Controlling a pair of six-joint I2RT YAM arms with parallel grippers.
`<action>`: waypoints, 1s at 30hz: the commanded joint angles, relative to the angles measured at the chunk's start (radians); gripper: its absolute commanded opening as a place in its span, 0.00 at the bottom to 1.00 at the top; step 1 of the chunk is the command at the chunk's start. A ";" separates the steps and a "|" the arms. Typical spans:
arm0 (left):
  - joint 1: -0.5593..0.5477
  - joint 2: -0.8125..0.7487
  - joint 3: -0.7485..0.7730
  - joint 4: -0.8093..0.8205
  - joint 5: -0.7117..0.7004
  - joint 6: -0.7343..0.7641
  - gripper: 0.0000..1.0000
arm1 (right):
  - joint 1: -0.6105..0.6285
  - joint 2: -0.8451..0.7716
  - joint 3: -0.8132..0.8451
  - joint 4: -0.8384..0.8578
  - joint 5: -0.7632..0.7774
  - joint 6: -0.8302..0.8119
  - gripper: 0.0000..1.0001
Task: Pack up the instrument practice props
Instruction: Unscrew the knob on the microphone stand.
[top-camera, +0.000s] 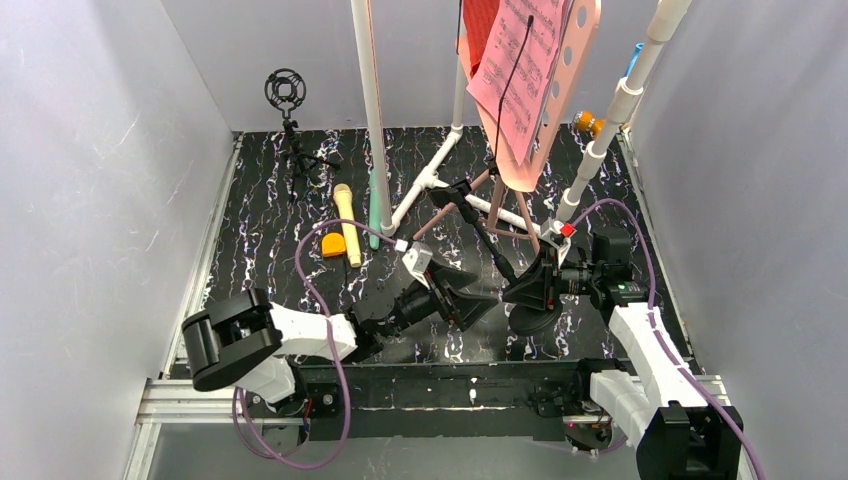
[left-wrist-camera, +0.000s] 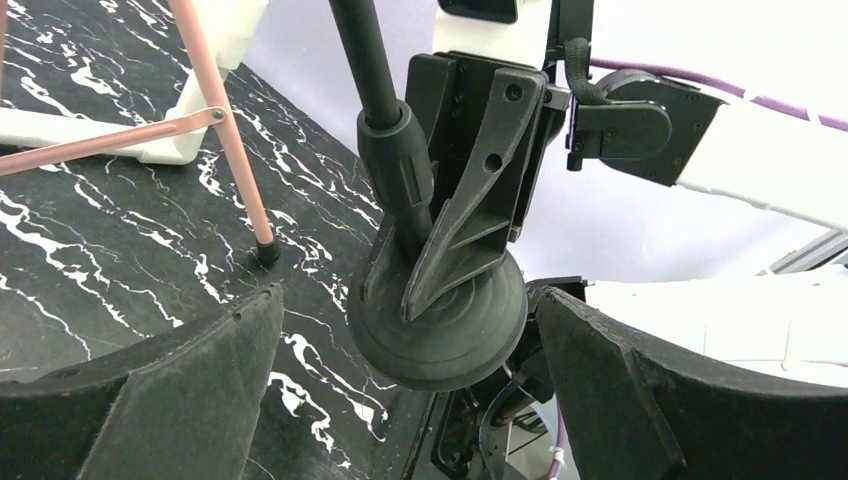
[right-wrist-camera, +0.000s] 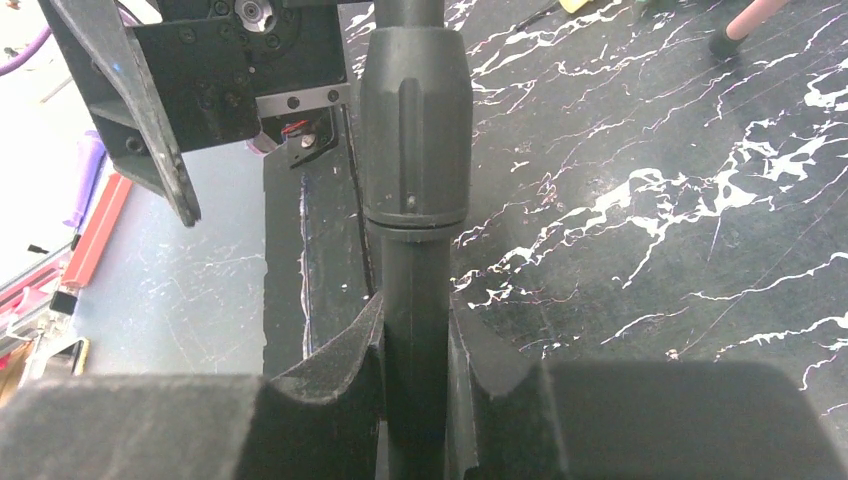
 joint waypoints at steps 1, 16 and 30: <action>0.009 0.046 0.070 0.108 0.064 0.050 0.98 | -0.005 -0.010 0.020 0.048 -0.069 -0.014 0.01; 0.036 0.192 0.189 0.121 -0.022 -0.026 0.93 | -0.006 -0.019 0.021 0.047 -0.074 -0.018 0.01; 0.059 0.257 0.248 0.125 -0.009 -0.197 0.63 | -0.006 -0.021 0.019 0.048 -0.073 -0.017 0.01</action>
